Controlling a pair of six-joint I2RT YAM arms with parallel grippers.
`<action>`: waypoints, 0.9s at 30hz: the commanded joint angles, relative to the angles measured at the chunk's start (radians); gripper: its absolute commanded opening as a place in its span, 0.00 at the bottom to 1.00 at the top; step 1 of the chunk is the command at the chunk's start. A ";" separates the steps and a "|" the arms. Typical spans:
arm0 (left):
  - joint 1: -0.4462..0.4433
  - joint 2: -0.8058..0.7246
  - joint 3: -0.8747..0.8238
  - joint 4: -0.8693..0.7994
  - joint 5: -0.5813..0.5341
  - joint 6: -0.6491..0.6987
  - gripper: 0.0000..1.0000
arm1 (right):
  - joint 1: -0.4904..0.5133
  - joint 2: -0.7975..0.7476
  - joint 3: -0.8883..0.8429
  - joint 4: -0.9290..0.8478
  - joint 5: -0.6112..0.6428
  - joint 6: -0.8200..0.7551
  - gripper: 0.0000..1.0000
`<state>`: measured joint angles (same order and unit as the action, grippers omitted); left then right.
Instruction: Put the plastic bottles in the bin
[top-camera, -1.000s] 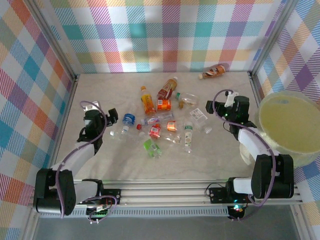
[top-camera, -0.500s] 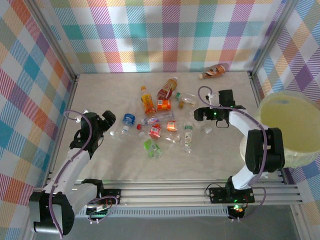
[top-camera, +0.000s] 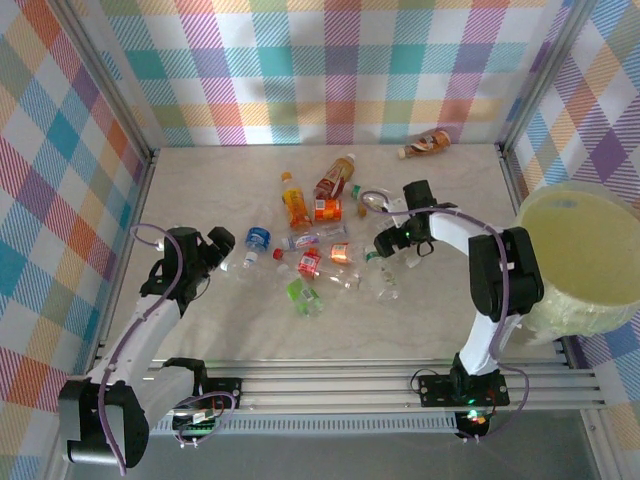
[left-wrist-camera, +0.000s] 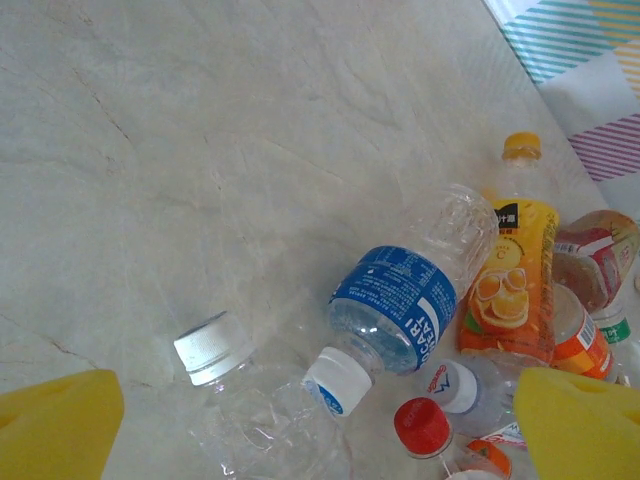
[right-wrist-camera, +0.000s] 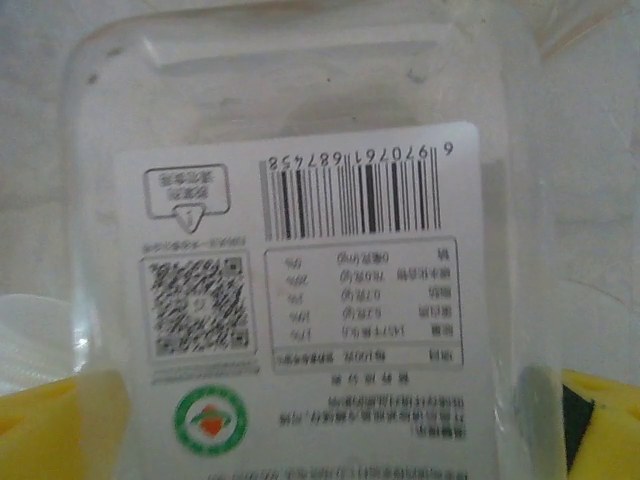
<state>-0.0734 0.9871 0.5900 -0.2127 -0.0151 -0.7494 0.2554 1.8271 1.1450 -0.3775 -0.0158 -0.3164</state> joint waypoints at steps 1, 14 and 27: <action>0.001 0.015 0.006 -0.016 0.014 -0.011 1.00 | 0.010 0.040 0.037 -0.017 0.063 -0.031 1.00; -0.010 0.056 0.025 0.021 0.076 0.005 1.00 | 0.016 -0.010 0.022 0.043 0.125 0.084 0.88; -0.071 0.099 0.065 0.065 0.122 0.042 1.00 | 0.016 -0.194 -0.108 0.160 0.117 0.159 0.71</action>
<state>-0.1268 1.0748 0.6235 -0.1890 0.0788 -0.7349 0.2634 1.6978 1.0622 -0.2749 0.1081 -0.1978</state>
